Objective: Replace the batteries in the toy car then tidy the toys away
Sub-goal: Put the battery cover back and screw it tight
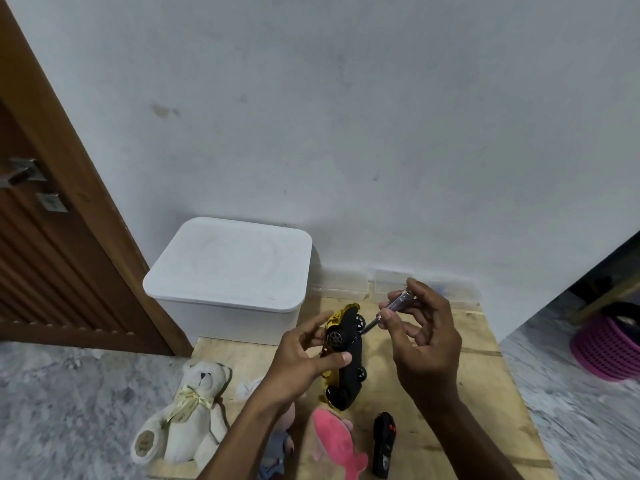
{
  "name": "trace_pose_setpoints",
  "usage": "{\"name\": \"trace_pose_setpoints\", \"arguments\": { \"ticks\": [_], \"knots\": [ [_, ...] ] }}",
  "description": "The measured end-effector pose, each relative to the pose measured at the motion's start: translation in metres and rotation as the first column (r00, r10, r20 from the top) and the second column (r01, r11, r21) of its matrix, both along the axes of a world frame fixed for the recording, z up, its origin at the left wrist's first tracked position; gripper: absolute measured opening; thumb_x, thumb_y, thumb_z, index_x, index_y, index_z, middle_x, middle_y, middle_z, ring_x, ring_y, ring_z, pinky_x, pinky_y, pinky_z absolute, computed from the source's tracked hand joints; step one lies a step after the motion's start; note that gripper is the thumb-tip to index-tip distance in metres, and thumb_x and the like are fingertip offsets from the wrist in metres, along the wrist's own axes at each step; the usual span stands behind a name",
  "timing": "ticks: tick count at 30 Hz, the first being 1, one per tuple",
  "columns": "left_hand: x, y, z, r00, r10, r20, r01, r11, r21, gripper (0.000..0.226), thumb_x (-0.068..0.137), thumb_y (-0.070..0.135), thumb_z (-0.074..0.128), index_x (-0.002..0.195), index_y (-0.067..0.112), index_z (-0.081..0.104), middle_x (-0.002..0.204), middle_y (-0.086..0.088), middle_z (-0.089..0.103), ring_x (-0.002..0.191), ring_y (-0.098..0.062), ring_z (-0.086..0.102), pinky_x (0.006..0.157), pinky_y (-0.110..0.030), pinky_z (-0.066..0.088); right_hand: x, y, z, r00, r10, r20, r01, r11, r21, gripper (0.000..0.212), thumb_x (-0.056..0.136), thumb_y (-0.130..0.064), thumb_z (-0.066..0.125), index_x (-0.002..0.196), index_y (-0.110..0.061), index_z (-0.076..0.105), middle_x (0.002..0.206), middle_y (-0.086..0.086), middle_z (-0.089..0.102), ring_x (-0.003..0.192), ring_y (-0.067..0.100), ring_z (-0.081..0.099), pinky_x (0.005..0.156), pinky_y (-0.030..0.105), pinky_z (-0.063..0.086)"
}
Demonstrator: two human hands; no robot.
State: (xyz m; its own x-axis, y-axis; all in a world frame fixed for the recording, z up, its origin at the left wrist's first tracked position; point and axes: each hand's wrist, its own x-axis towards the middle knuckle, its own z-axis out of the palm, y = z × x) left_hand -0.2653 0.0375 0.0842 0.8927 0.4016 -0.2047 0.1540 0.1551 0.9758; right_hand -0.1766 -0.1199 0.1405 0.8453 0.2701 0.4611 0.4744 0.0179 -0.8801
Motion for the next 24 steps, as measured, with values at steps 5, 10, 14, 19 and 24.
{"name": "trace_pose_setpoints", "arguments": {
  "ticks": [5, 10, 14, 19, 24],
  "knots": [
    [0.001, -0.003, -0.006, 0.999, -0.006, 0.041, 0.004, 0.999, 0.033, 0.055, 0.069, 0.008, 0.089, 0.118, 0.03, 0.075, 0.111, 0.002, 0.077, 0.114, -0.013, 0.068, 0.092, -0.03, 0.057, 0.0, -0.002, -0.005, 1.0, 0.002, -0.027, -0.003, 1.0, -0.03, 0.074, 0.084, 0.007, 0.071, 0.117, -0.058, 0.055, 0.106, -0.014, 0.071, 0.101, 0.017, 0.072, 0.077, 0.047, 0.063],
    [0.004, -0.006, -0.008, 0.999, 0.038, 0.039, -0.04, 0.997, 0.065, 0.061, 0.068, 0.01, 0.091, 0.115, 0.043, 0.073, 0.109, 0.01, 0.077, 0.106, -0.001, 0.068, 0.082, -0.019, 0.057, 0.004, -0.005, -0.007, 1.0, -0.003, -0.009, 0.002, 0.999, -0.032, 0.073, 0.084, 0.007, 0.071, 0.118, -0.055, 0.055, 0.108, -0.009, 0.071, 0.1, 0.015, 0.072, 0.075, 0.042, 0.064],
    [0.007, -0.007, -0.011, 0.998, 0.042, 0.038, -0.045, 0.996, 0.082, 0.066, 0.066, 0.009, 0.093, 0.116, 0.047, 0.07, 0.114, 0.016, 0.074, 0.102, 0.002, 0.069, 0.077, -0.02, 0.059, 0.012, -0.012, -0.004, 0.997, -0.044, 0.066, 0.046, 0.998, -0.032, 0.077, 0.082, 0.01, 0.071, 0.123, -0.052, 0.052, 0.107, -0.002, 0.07, 0.096, 0.019, 0.073, 0.071, 0.038, 0.064],
    [0.011, -0.006, -0.021, 1.0, 0.026, 0.017, -0.028, 0.994, 0.107, 0.078, 0.062, 0.031, 0.096, 0.128, 0.053, 0.061, 0.127, 0.021, 0.065, 0.114, 0.0, 0.062, 0.083, -0.015, 0.056, 0.021, -0.019, -0.003, 0.987, -0.102, 0.123, 0.108, 0.993, -0.042, 0.074, 0.08, 0.011, 0.073, 0.125, -0.042, 0.049, 0.107, 0.0, 0.068, 0.093, 0.015, 0.073, 0.068, 0.036, 0.064],
    [0.024, -0.009, -0.034, 0.997, 0.082, -0.001, -0.081, 0.99, 0.115, 0.077, 0.061, 0.036, 0.096, 0.128, 0.049, 0.062, 0.125, 0.01, 0.069, 0.115, -0.003, 0.064, 0.099, -0.029, 0.055, 0.027, -0.026, -0.005, 0.978, -0.164, 0.126, 0.172, 0.983, -0.06, 0.062, 0.08, 0.008, 0.074, 0.127, -0.026, 0.051, 0.104, -0.005, 0.068, 0.092, 0.015, 0.072, 0.07, 0.031, 0.063]
  ]
}}
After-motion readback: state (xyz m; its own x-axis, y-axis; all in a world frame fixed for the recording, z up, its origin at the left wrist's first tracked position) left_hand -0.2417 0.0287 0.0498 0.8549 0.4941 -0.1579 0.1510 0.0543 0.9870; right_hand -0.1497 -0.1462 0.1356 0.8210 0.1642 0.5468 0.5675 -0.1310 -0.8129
